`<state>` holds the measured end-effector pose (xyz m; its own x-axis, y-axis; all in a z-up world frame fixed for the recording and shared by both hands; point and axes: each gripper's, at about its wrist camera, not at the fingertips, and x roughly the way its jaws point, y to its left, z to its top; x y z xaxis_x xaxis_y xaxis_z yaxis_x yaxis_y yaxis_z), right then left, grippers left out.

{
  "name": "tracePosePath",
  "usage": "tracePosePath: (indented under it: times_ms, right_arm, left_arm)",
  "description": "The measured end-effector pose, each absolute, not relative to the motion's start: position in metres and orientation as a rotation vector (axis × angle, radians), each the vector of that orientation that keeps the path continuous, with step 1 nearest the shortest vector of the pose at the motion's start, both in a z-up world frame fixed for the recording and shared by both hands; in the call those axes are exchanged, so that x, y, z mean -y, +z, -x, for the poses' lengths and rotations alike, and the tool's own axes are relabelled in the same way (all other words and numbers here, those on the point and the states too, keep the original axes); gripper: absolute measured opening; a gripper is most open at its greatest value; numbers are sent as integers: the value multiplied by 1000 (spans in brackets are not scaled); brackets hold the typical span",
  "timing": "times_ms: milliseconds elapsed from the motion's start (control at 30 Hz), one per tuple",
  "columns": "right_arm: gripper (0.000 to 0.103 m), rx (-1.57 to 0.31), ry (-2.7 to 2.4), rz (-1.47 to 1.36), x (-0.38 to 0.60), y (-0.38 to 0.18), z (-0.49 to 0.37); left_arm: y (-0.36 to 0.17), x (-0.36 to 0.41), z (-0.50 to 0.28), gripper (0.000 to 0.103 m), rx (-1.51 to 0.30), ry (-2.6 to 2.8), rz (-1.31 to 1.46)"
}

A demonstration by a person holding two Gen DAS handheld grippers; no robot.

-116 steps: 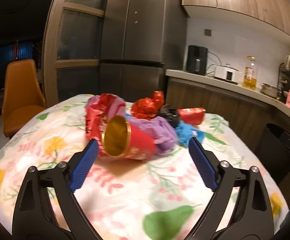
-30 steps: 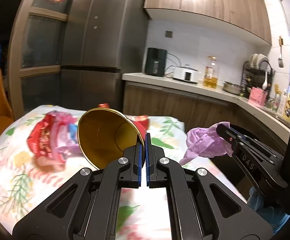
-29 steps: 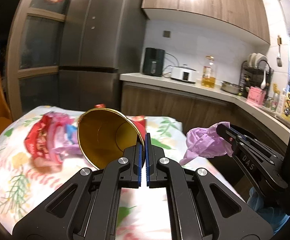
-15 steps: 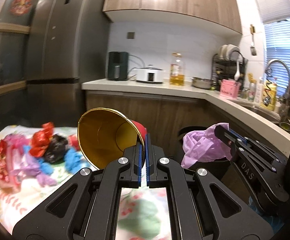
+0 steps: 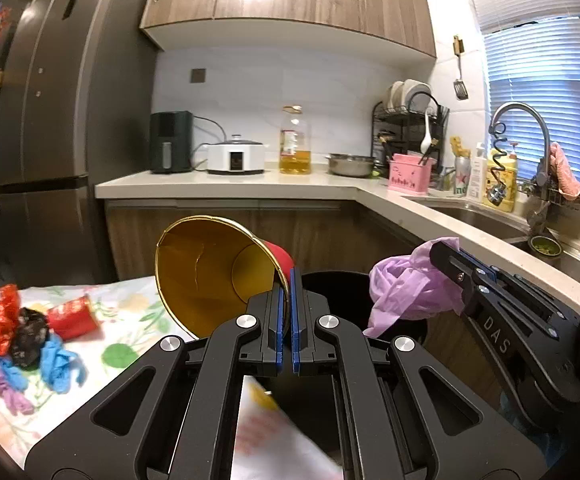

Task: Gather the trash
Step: 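Carry the cup and glove over the black bin and open both grippers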

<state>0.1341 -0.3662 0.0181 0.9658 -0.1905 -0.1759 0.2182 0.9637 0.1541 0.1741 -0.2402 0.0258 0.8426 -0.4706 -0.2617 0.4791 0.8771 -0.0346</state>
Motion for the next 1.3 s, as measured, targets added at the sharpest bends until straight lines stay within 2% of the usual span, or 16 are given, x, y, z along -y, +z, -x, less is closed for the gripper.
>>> tracePosePath:
  times_ms: [1300]
  right_arm:
    - [3, -225, -192, -194, 409, -5, -178]
  left_arm:
    - [-24, 306, -244, 3, -369, -658, -57]
